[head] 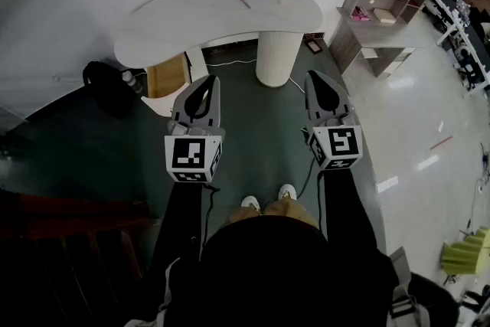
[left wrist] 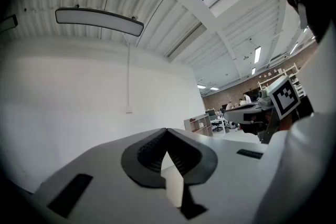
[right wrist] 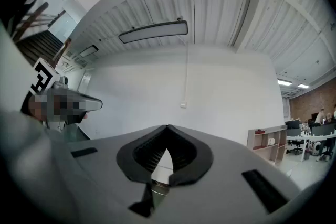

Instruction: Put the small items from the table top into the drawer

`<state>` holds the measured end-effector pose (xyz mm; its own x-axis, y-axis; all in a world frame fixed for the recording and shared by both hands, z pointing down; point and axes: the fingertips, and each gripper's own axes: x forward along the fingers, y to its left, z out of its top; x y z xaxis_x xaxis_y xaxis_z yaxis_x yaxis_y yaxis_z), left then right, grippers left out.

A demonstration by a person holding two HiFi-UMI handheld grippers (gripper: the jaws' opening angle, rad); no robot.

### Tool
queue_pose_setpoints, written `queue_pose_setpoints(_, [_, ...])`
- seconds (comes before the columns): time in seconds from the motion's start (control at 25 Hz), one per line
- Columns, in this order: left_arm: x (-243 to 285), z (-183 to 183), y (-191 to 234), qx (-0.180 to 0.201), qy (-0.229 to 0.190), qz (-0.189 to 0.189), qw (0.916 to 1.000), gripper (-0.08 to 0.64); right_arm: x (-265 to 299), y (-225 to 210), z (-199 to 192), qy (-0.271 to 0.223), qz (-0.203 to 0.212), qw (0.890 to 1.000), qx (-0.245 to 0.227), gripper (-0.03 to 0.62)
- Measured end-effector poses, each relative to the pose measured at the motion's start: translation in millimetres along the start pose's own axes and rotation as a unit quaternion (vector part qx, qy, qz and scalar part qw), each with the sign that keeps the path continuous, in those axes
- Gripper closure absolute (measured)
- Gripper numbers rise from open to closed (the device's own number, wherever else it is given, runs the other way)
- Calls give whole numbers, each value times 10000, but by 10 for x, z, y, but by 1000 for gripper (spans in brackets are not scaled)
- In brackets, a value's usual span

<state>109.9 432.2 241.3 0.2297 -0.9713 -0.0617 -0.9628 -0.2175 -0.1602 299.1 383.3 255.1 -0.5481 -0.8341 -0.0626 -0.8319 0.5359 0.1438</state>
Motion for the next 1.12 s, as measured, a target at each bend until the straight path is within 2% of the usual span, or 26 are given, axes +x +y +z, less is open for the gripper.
queue_pose_setpoints(0.36, [4, -23, 10, -54, 48, -41, 10000, 547, 40, 25, 7, -48, 105, 9999, 105, 566])
queue_pose_setpoints(0.72, [60, 7, 124, -57, 28, -26, 10000, 546, 138, -6, -28, 35, -64, 10000, 43, 566])
queue_pose_setpoints(1.12, [485, -17, 262, 58, -29, 7, 10000, 546, 595, -186, -57, -57, 39, 10000, 34, 566])
